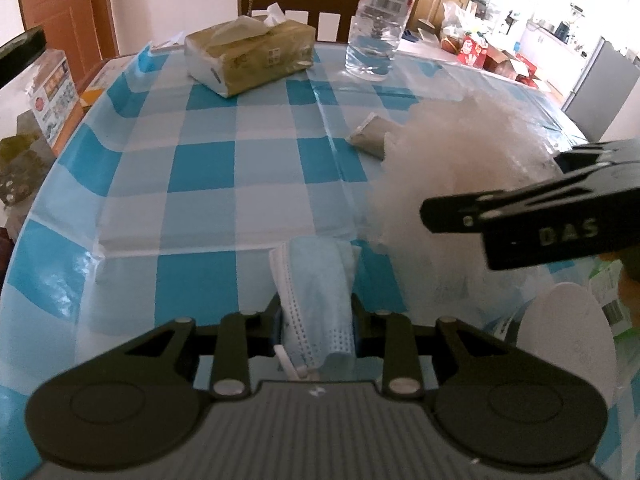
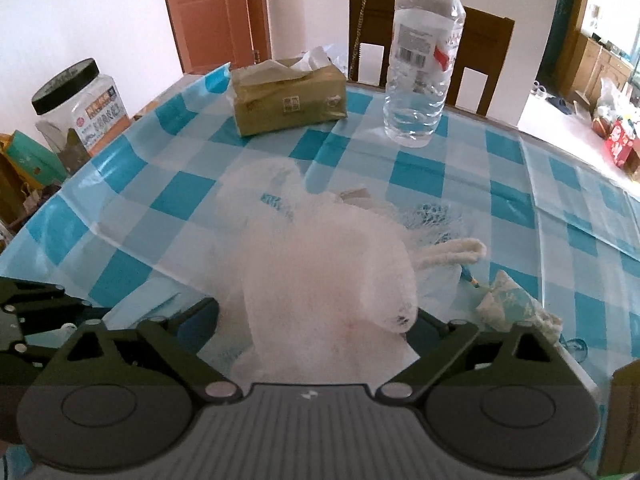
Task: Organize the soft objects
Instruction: 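Grasp the white mesh bath pouf with the right tool while the left tool holds the mask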
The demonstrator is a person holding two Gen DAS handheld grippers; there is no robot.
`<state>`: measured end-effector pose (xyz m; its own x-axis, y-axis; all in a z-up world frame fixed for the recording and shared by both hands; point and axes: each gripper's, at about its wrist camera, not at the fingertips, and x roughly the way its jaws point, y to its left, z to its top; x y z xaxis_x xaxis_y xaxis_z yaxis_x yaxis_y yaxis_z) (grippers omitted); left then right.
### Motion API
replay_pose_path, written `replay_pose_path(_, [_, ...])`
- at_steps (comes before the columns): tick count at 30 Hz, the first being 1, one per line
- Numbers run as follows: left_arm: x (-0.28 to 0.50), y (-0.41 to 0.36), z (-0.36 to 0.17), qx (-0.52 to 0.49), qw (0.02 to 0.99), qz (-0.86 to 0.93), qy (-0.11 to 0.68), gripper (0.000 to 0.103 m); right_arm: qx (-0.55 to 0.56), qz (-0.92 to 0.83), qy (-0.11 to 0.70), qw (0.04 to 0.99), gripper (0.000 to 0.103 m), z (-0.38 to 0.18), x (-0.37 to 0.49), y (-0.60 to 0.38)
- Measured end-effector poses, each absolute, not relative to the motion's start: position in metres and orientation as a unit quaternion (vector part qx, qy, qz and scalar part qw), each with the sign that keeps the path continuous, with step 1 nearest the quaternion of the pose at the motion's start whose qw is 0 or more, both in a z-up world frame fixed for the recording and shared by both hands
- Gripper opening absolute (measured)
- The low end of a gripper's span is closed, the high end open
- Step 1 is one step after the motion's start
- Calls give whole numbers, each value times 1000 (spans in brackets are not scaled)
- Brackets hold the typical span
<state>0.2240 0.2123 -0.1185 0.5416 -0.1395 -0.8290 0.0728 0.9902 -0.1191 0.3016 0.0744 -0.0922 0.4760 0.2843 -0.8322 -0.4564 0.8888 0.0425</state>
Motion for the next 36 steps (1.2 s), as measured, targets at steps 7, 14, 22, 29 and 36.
replay_pose_path(7, [225, 210, -118, -34, 877, -65, 475, 29, -91, 205, 450, 864, 65, -95, 297, 68])
replay_pose_path(14, [226, 207, -116, -27, 878, -67, 474, 29, -77, 211, 433, 873, 49, -87, 292, 61])
replay_pose_path(22, [225, 206, -111, -18, 879, -66, 471, 29, -71, 213, 422, 878, 40, -76, 285, 54])
replay_pose_path(29, [224, 208, -107, -13, 881, -63, 469, 29, -67, 212, 414, 883, 37, -66, 282, 48])
replay_pose_path(36, [225, 208, -110, -12, 879, -63, 473, 29, -62, 209, 434, 874, 76, -71, 286, 43])
